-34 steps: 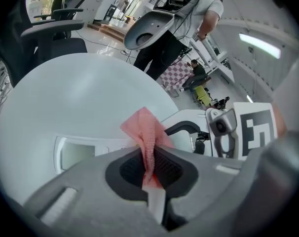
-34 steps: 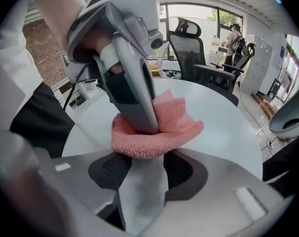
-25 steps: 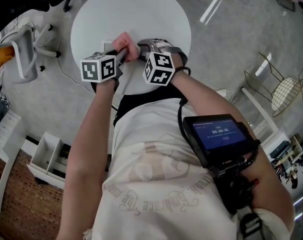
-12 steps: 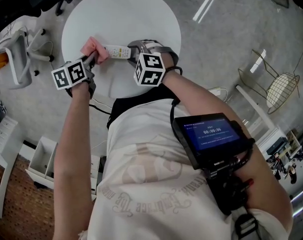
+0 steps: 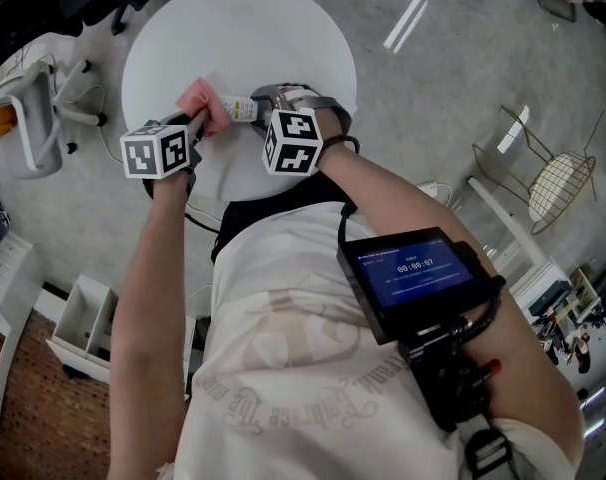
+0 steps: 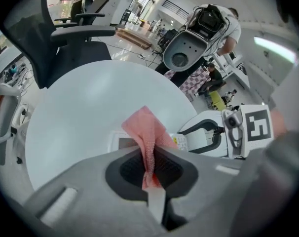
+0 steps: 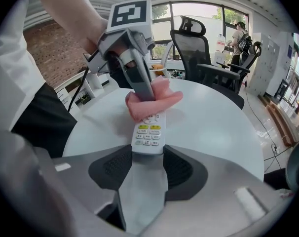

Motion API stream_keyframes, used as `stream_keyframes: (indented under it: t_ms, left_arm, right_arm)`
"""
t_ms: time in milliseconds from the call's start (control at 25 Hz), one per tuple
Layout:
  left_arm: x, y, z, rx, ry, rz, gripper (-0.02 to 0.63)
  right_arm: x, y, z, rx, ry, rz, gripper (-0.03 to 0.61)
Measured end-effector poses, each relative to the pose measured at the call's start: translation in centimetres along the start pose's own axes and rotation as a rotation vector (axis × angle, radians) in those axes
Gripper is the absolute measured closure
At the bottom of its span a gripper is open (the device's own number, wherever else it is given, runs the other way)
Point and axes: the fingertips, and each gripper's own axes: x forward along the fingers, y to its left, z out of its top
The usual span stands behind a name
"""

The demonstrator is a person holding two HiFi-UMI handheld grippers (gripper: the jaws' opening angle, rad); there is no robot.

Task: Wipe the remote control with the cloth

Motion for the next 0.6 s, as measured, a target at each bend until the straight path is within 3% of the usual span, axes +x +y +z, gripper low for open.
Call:
stream_keyframes:
  t_ms: [240, 520, 600]
  left_arm:
    - [0.6, -2.4, 0.8, 0.014, -0.012, -0.03, 0.597]
    - [2.5, -8.4, 1.7, 0.088, -0.003, -0.175, 0.597]
    - [3.0, -9.0, 1.6, 0.101, 0.008, -0.183, 0.597]
  right_arm:
    - [-0.1, -0.3, -0.2, 0.002, 0.008, -0.001, 0.37]
    - [0.0, -0.3, 0.1, -0.007, 0.01, 0.003, 0.37]
    - [0.0, -0.2, 0.0, -0.005, 0.012, 0.003, 0.37]
